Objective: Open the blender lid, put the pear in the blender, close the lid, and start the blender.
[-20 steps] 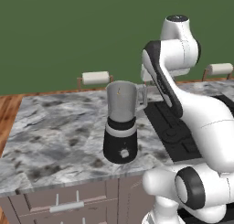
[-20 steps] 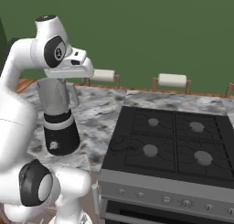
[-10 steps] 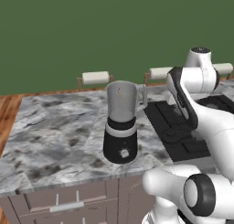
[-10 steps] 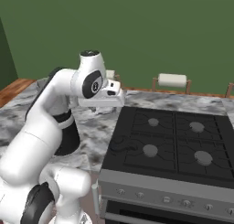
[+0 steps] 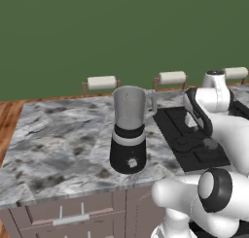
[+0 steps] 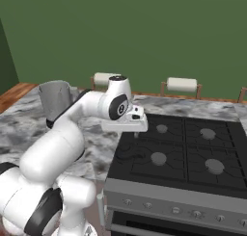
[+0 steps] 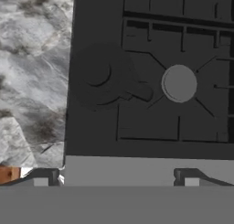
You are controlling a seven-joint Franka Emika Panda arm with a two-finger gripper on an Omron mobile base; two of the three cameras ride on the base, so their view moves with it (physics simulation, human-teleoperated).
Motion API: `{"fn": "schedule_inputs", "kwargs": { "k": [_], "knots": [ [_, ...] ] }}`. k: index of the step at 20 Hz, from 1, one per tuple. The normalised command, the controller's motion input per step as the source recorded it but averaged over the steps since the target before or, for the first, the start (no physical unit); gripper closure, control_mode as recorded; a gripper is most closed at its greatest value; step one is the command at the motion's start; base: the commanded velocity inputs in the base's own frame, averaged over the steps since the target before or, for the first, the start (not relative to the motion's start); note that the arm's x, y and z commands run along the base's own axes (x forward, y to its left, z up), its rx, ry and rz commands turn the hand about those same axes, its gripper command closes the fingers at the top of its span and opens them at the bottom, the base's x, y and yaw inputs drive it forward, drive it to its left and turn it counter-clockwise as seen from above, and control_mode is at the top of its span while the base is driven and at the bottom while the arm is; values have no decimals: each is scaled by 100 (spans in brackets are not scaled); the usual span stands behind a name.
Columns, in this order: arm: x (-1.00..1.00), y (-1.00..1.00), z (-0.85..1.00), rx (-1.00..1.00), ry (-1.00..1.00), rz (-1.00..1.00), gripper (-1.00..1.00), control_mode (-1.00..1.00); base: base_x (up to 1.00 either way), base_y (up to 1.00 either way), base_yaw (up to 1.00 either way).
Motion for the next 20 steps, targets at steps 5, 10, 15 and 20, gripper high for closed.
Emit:
{"fn": "schedule_inputs", "kwargs": {
  "k": [5,10,15,20],
  "knots": [
    [30,0,-42,0,10,-1,-100,-100,0,0,0],
    [21,1,-21,1,1,0,-100,-100,0,0,0],
    [27,8,-23,0,0,0,-100,-100,0,0,0],
    [33,20,-43,0,0,0,-100,-100,0,0,0]
  ]
}}
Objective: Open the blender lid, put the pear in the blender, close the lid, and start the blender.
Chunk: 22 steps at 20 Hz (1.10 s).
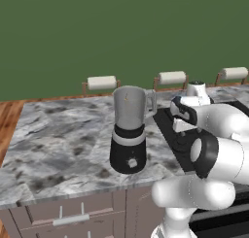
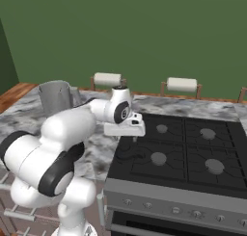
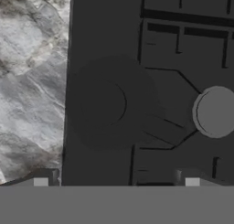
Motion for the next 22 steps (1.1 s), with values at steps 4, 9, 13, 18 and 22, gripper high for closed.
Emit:
{"fn": "schedule_inputs", "kwargs": {
  "k": [4,9,13,18,22],
  "knots": [
    [32,11,-45,0,0,0,-100,-100,0,0,0],
    [33,0,-43,0,0,0,-100,-100,0,0,0],
    [23,0,-39,0,0,0,-100,-100,0,0,0],
    [8,0,-21,0,0,0,-100,-100,0,0,0],
    [0,0,-1,0,0,0,-100,-100,0,0,0]
  ]
}}
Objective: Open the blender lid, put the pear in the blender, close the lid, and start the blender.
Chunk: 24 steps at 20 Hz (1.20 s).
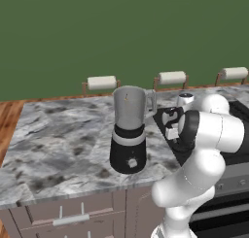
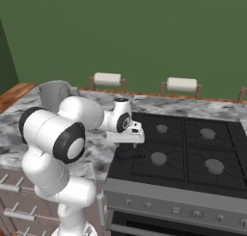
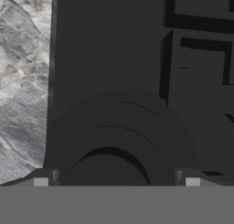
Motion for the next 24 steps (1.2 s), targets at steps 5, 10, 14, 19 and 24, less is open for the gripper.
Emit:
{"fn": "schedule_inputs", "kwargs": {
  "k": [5,10,14,19,24],
  "knots": [
    [0,0,0,0,0,0,-100,-100,0,0,0],
    [0,0,0,0,0,0,-100,-100,0,0,0],
    [0,1,-14,0,0,0,-100,-100,0,0,0],
    [-24,0,-1,0,-5,0,-100,-100,0,0,0],
    [-6,6,-15,0,-1,0,-100,-100,0,0,0]
  ]
}}
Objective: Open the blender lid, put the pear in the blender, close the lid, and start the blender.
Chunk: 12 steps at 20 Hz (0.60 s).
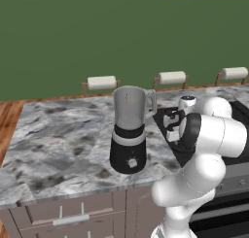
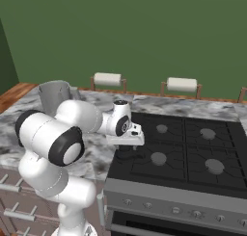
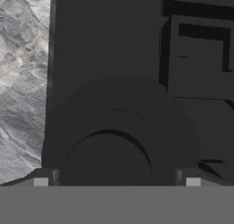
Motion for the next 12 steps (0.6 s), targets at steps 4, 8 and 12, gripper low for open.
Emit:
{"fn": "schedule_inputs", "kwargs": {
  "k": [4,8,12],
  "knots": [
    [0,15,-36,-1,0,0,-100,-100,0,0,0],
    [0,20,-45,-1,1,0,100,-100,0,0,0],
    [0,13,-36,-1,1,0,100,-100,0,0,0]
  ]
}}
